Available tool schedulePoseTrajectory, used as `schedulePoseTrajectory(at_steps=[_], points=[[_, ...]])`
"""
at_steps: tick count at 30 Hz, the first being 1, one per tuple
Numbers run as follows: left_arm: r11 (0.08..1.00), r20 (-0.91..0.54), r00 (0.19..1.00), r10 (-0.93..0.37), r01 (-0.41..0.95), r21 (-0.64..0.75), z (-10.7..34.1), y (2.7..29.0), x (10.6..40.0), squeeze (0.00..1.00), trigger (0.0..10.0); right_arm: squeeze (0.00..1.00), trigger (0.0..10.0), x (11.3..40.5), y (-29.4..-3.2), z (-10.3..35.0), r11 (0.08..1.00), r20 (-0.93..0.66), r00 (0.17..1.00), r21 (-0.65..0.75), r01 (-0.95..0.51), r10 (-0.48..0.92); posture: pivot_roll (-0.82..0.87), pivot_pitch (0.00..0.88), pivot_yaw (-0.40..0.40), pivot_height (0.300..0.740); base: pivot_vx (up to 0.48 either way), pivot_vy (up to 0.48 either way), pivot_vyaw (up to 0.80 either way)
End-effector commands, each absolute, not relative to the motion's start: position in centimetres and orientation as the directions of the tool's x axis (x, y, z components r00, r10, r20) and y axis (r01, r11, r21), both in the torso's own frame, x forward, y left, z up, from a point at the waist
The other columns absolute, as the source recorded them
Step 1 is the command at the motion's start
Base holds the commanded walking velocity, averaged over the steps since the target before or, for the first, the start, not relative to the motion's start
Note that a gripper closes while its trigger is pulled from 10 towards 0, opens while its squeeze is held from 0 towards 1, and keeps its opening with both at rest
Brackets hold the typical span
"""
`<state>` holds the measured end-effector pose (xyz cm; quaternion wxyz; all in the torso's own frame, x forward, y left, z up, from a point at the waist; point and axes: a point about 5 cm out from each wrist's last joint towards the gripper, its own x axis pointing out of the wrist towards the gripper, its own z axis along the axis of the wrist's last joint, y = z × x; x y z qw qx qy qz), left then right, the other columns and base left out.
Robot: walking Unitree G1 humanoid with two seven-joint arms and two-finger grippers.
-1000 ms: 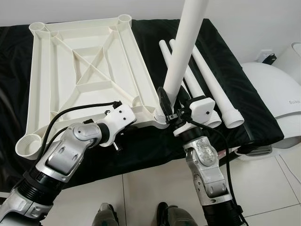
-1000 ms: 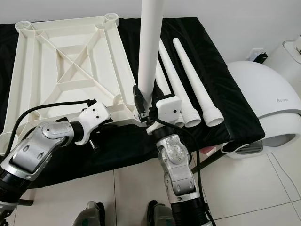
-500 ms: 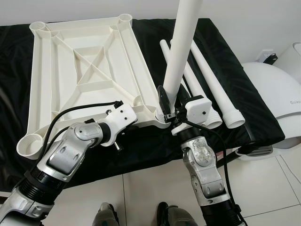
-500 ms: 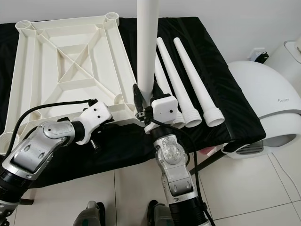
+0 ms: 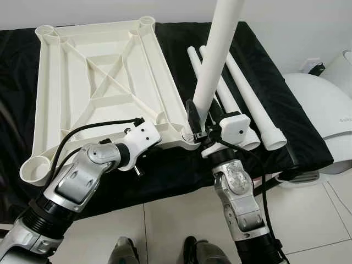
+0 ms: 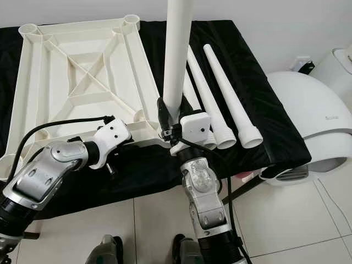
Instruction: Building children table
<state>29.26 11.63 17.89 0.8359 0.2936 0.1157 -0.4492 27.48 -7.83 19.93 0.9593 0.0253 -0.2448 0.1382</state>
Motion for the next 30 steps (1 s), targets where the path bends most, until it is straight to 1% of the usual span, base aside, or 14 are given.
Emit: schedulePoseTrajectory(at_steps=[1, 12, 13, 17, 18, 19, 30], points=[[0.362, -0.472, 0.519, -0.713, 0.848, 0.387, 18.5, 11.4, 28.9, 0.00, 10.0, 0.00, 10.0, 28.2, -10.1, 13.9, 0.983, 0.198, 0.964, 0.008, -0.184, 0.179, 0.10, 0.218, -0.035, 0.740, 0.000, 0.000, 0.00], [0.364, -0.469, 0.519, -0.715, 0.849, 0.384, 18.5, 11.3, 28.8, 0.00, 10.0, 0.00, 10.0, 28.3, -11.2, 12.1, 0.982, 0.143, 0.971, -0.043, -0.185, 0.190, 0.10, 0.218, -0.040, 0.740, 0.000, 0.000, 0.00], [0.364, -0.470, 0.520, -0.713, 0.848, 0.386, 18.5, 11.4, 28.8, 0.00, 10.0, 0.00, 10.0, 28.4, -11.5, 11.8, 0.984, 0.129, 0.976, -0.017, -0.175, 0.175, 0.11, 0.217, -0.040, 0.740, 0.000, 0.000, 0.00], [0.363, -0.469, 0.520, -0.714, 0.848, 0.387, 18.6, 11.4, 28.8, 0.00, 10.0, 0.00, 10.0, 28.5, -12.2, 11.4, 0.990, 0.113, 0.983, -0.010, -0.141, 0.142, 0.10, 0.217, -0.038, 0.740, 0.000, 0.000, 0.00], [0.361, -0.468, 0.518, -0.715, 0.848, 0.387, 18.6, 11.3, 28.8, 0.00, 10.0, 0.00, 10.0, 28.6, -12.7, 10.9, 0.994, 0.083, 0.991, 0.021, -0.108, 0.106, 0.10, 0.217, -0.037, 0.740, 0.000, 0.000, 0.00], [0.361, -0.468, 0.518, -0.716, 0.849, 0.387, 18.6, 11.3, 28.8, 0.00, 10.0, 0.00, 10.0, 28.7, -12.9, 10.9, 0.995, 0.081, 0.992, 0.022, -0.102, 0.100, 0.10, 0.217, -0.037, 0.740, 0.000, 0.000, 0.00], [0.361, -0.468, 0.519, -0.715, 0.848, 0.389, 18.7, 11.3, 28.9, 0.00, 10.0, 0.00, 10.0, 28.6, -12.2, 11.3, 0.984, 0.132, 0.975, -0.048, -0.171, 0.176, 0.10, 0.222, -0.035, 0.740, 0.000, 0.000, 0.00]])
